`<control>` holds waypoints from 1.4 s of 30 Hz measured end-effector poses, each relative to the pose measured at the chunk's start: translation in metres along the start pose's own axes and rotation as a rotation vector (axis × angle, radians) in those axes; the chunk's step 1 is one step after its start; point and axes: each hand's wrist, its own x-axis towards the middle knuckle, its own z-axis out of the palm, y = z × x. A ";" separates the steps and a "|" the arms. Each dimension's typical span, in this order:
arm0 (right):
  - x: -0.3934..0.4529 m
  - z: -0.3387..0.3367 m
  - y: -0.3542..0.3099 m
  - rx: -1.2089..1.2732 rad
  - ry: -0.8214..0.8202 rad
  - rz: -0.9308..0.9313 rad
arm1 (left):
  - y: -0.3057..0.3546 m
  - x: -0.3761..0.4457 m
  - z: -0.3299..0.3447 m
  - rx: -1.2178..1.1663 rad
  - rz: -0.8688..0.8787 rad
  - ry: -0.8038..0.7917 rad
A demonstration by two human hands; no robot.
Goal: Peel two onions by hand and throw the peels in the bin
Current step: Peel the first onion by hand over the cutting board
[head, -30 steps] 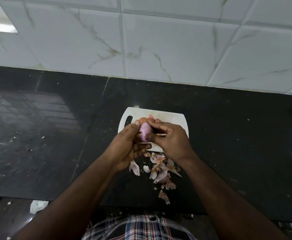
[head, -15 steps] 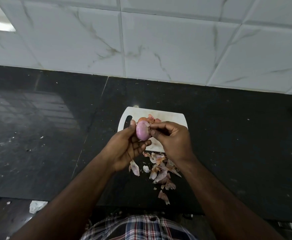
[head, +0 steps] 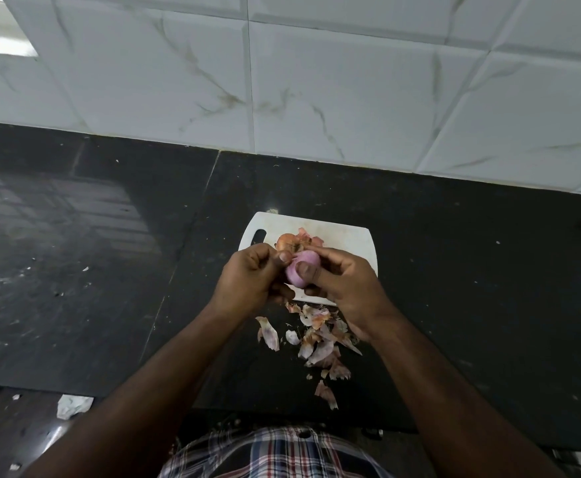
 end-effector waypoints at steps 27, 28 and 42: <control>-0.005 -0.029 0.025 0.488 0.146 0.262 | -0.027 0.025 0.013 -0.114 -0.151 0.083; -0.002 -0.038 0.029 0.477 0.167 0.269 | -0.030 0.025 0.014 -0.059 -0.161 0.069; 0.086 -0.100 0.052 -0.484 0.189 0.067 | -0.058 0.037 0.016 0.364 -0.141 -0.058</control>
